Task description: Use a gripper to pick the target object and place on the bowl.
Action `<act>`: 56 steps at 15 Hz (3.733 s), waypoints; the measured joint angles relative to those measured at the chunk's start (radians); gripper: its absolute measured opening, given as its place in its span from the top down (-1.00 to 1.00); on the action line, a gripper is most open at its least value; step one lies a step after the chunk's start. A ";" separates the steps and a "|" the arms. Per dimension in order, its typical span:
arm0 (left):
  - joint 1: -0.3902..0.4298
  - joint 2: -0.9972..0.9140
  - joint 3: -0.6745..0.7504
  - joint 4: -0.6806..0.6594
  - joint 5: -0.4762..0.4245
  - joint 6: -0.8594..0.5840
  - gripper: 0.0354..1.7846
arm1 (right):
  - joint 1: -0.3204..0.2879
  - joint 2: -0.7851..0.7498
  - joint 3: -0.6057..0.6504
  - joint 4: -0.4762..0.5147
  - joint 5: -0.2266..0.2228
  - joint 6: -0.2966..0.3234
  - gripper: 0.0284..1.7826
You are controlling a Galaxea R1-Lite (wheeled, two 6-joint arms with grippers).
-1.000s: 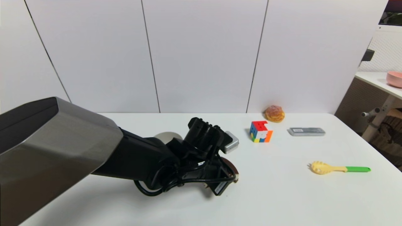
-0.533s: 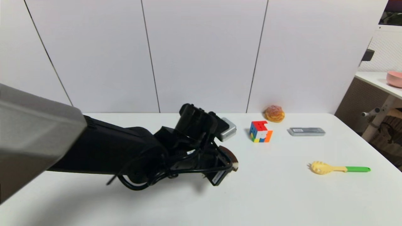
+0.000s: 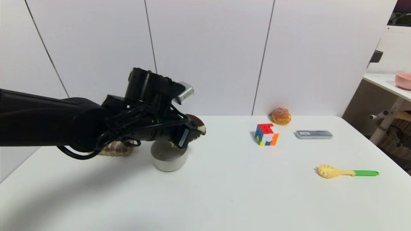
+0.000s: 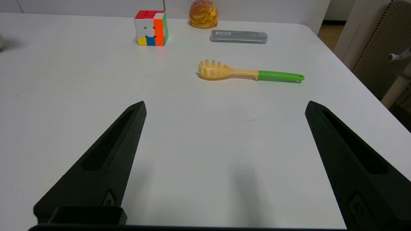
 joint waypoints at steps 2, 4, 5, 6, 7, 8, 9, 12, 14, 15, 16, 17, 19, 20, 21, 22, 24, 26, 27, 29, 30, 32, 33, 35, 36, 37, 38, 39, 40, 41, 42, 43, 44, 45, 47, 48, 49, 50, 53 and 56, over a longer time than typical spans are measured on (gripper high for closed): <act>0.057 -0.006 0.000 -0.004 -0.001 -0.001 0.15 | 0.000 0.000 0.000 0.000 0.000 0.000 -0.92; 0.100 0.001 0.002 -0.005 0.000 -0.004 0.15 | 0.000 0.000 0.000 0.000 0.000 0.000 -0.92; 0.113 0.008 0.002 -0.005 -0.001 -0.005 0.15 | 0.000 0.000 0.000 0.000 0.000 0.000 -0.92; 0.121 0.016 0.003 -0.006 0.000 -0.008 0.15 | 0.000 0.000 0.000 0.000 0.000 0.000 -0.92; 0.127 0.024 0.006 -0.005 -0.001 -0.011 0.15 | 0.000 0.000 0.000 0.000 0.000 0.000 -0.92; 0.131 0.030 0.013 -0.002 -0.001 -0.015 0.15 | 0.000 0.000 0.000 0.000 0.000 0.000 -0.92; 0.134 0.034 0.022 0.003 -0.001 -0.017 0.15 | 0.000 0.000 0.000 0.000 0.000 0.000 -0.92; 0.143 0.033 0.041 0.048 -0.002 -0.019 0.15 | 0.000 0.000 0.000 0.000 0.000 0.000 -0.92; 0.150 0.031 0.044 0.094 -0.003 -0.019 0.15 | 0.000 0.000 0.000 0.000 0.000 0.000 -0.92; 0.154 0.031 0.045 0.096 -0.002 -0.019 0.15 | 0.000 0.000 0.000 0.000 0.000 0.000 -0.92; 0.156 0.031 0.045 0.096 -0.003 -0.019 0.15 | 0.000 0.000 0.000 0.000 0.000 0.001 -0.92; 0.158 0.033 0.045 0.095 -0.003 -0.019 0.15 | 0.000 0.000 0.000 0.000 0.000 0.000 -0.92; 0.160 0.040 0.040 0.089 -0.003 -0.019 0.15 | 0.000 0.000 0.000 0.000 0.000 0.000 -0.92; 0.160 0.044 0.039 0.078 -0.002 -0.019 0.16 | 0.000 0.000 0.000 0.000 0.000 0.000 -0.92; 0.160 0.050 0.039 0.056 -0.003 -0.019 0.16 | 0.000 0.000 0.000 0.000 0.000 0.000 -0.92; 0.160 0.056 0.039 0.029 -0.003 -0.019 0.16 | 0.000 0.000 0.000 0.000 0.000 0.000 -0.92; 0.160 0.067 0.043 0.016 -0.004 -0.020 0.16 | 0.000 0.000 0.000 0.000 0.000 0.000 -0.92; 0.160 0.069 0.050 0.021 -0.004 -0.022 0.16 | 0.000 0.000 0.000 0.000 -0.001 0.000 -0.92; 0.160 0.065 0.055 0.026 -0.004 -0.032 0.16 | 0.000 0.000 0.000 0.000 0.000 0.000 -0.92; 0.160 0.056 0.068 0.053 -0.004 -0.040 0.16 | 0.000 0.000 0.000 0.000 -0.001 -0.001 -0.92; 0.159 0.053 0.072 0.056 -0.004 -0.041 0.16 | 0.000 0.000 0.000 0.000 -0.001 0.000 -0.92; 0.158 0.051 0.077 0.056 -0.004 -0.041 0.16 | 0.000 0.000 0.000 0.000 0.000 0.000 -0.92; 0.158 0.052 0.077 0.056 -0.004 -0.041 0.16 | 0.000 0.000 0.000 0.000 0.000 0.000 -0.92; 0.158 0.053 0.078 0.056 -0.004 -0.042 0.16 | 0.000 0.000 0.000 0.000 -0.001 0.000 -0.92; 0.157 0.053 0.078 0.056 -0.004 -0.042 0.16 | 0.000 0.000 0.000 0.000 0.000 0.000 -0.92; 0.157 0.054 0.078 0.056 -0.005 -0.042 0.11 | 0.000 0.000 0.000 0.000 0.000 0.000 -0.92; 0.157 0.056 0.077 0.056 -0.005 -0.041 -0.01 | 0.000 0.000 0.000 0.000 0.000 0.000 -0.92; 0.157 0.056 0.076 0.056 -0.005 -0.041 -0.11 | 0.000 0.000 0.000 0.000 0.000 0.000 -0.92; 0.157 0.056 0.075 0.056 -0.006 -0.041 -0.21 | 0.000 0.000 0.000 0.000 0.000 0.000 -0.92; 0.157 0.056 0.075 0.056 -0.006 -0.040 -0.30 | 0.000 0.000 0.000 0.000 -0.001 0.000 -0.92; 0.157 0.056 0.073 0.056 -0.005 -0.040 -0.38 | 0.000 0.000 0.000 0.000 0.000 0.000 -0.92; 0.157 0.056 0.071 0.056 -0.005 -0.040 -0.44 | 0.000 0.000 0.000 0.000 -0.001 0.000 -0.92; 0.157 0.056 0.071 0.056 -0.005 -0.040 -0.50 | 0.000 0.000 0.000 0.000 0.000 0.000 -0.92; 0.157 0.056 0.069 0.056 -0.006 -0.040 -0.54 | 0.000 0.000 0.000 0.000 0.000 0.000 -0.92; 0.157 0.054 0.065 0.056 -0.004 -0.040 -0.62 | 0.000 0.000 0.000 0.000 0.000 0.000 -0.92; 0.157 0.051 0.061 0.057 -0.004 -0.040 -0.66 | 0.000 0.000 0.000 0.000 0.000 0.000 -0.92; 0.157 0.044 0.055 0.058 -0.004 -0.040 -0.69 | 0.000 0.000 0.000 0.000 -0.001 0.000 -0.92; 0.157 0.031 0.049 0.061 -0.004 -0.040 -0.71 | 0.000 0.000 0.000 0.000 -0.001 0.000 -0.92; 0.157 -0.036 0.037 0.081 -0.004 -0.037 -0.78 | 0.000 0.000 0.000 0.000 -0.001 0.000 -0.92; 0.157 -0.158 0.047 0.097 -0.003 -0.034 -0.82 | 0.000 0.000 0.000 0.000 -0.001 0.000 -0.92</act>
